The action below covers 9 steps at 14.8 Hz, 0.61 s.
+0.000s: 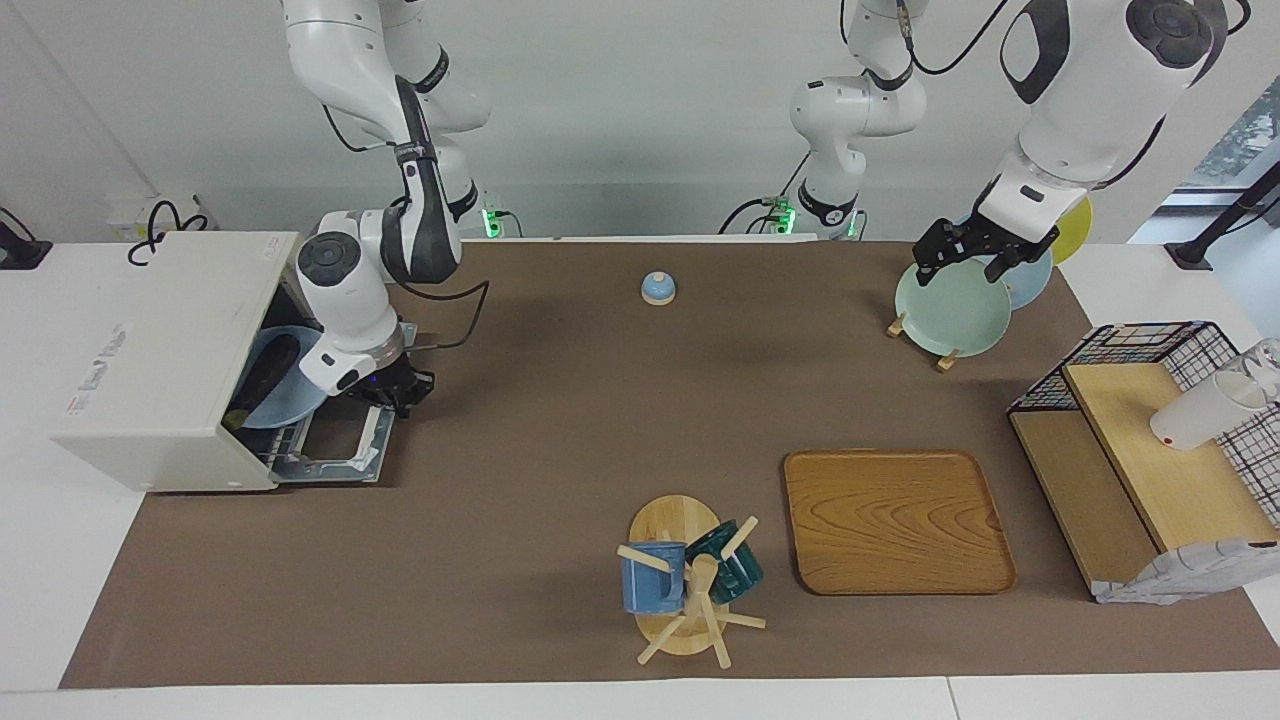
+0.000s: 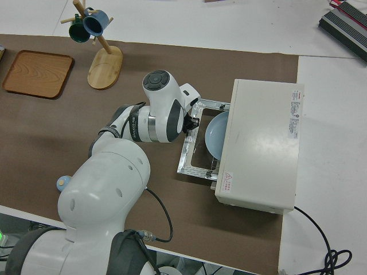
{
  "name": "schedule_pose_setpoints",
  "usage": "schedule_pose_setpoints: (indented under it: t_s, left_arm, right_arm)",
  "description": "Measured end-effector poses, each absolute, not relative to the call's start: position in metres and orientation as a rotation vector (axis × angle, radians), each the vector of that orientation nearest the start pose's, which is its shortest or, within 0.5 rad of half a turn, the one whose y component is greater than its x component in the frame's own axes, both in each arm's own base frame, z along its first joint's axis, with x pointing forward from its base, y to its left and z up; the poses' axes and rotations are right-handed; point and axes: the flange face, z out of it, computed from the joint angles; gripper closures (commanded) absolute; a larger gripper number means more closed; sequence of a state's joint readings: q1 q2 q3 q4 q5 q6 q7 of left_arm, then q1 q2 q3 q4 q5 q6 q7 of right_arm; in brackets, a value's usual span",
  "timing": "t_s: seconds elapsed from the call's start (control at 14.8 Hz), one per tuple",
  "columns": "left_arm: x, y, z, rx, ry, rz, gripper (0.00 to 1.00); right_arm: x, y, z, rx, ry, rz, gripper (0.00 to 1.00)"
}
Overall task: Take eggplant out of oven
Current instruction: 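Reach the right gripper into the oven toward the blue plate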
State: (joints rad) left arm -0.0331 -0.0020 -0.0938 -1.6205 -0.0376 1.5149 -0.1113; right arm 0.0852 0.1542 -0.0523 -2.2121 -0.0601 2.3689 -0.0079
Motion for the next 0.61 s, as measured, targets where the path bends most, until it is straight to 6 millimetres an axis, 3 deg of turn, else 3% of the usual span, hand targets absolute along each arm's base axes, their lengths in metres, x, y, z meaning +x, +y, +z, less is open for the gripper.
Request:
schedule_pose_setpoints:
  t_s: [0.2,0.4,0.47,0.54,0.61]
  left_arm:
    - [0.541,-0.073,0.598,-3.162,0.025,0.170,0.00]
    - [0.541,-0.073,0.598,-3.162,0.024,0.170,0.00]
    - [0.541,-0.073,0.598,-3.162,0.023,0.170,0.00]
    - [0.541,-0.073,0.598,-3.162,0.023,0.170,0.00]
    - [0.541,-0.073,0.598,-3.162,0.023,0.170,0.00]
  right_arm:
    - [0.546,0.027,0.308,-3.189,-0.123,-0.015,1.00]
    - [0.547,0.067,0.314,-3.189,-0.091,-0.037,1.00]
    - [0.548,0.077,0.319,-3.190,-0.090,-0.032,0.66]
    - [0.551,0.082,0.325,-3.191,-0.086,-0.025,0.46]
    - [0.554,0.082,0.330,-3.192,-0.077,-0.024,0.43]
